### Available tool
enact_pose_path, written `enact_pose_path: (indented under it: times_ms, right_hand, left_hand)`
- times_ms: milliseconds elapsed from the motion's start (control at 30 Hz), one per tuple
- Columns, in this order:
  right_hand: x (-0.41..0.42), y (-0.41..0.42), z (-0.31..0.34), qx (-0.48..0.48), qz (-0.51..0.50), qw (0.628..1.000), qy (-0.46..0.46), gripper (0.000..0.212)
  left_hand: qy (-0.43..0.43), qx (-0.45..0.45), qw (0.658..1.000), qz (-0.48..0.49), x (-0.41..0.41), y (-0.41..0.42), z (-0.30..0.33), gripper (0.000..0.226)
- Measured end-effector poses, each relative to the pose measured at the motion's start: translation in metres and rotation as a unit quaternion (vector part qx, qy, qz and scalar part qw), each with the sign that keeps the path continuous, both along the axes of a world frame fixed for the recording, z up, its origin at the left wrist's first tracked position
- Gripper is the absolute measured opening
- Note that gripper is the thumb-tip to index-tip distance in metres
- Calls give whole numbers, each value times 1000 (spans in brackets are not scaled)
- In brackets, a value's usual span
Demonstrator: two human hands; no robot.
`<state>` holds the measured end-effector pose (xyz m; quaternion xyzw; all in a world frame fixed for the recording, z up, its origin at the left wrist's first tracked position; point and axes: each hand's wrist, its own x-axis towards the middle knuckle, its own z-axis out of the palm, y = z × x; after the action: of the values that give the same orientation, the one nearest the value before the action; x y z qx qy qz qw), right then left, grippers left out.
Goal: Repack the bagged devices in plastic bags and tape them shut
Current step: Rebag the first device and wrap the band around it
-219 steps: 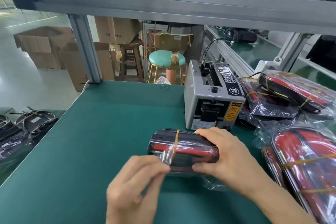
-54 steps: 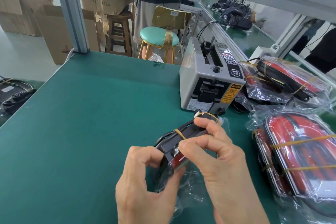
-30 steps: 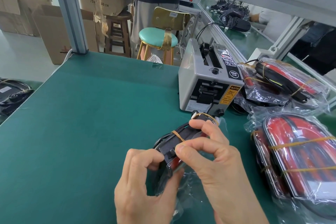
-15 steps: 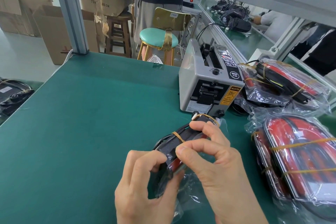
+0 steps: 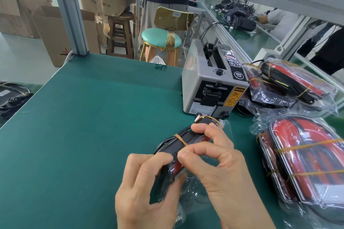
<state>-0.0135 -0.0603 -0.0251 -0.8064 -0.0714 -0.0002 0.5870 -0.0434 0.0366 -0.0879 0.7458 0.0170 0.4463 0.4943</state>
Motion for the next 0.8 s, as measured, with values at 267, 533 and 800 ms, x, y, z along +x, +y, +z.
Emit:
enact_pose_path:
  times_ms: [267, 533, 800]
  right_hand:
    - [-2, -1, 2, -26, 3, 999, 21, 23]
    - [-2, 0, 1, -48, -19, 999, 8, 19]
    - [4, -4, 0, -27, 11, 999, 34, 24]
  left_hand:
    - [12, 27, 1000, -3, 0, 1, -4, 13]
    - [13, 25, 1000, 0, -1, 0, -2, 15]
    - [19, -63, 998, 13, -2, -2, -9, 37]
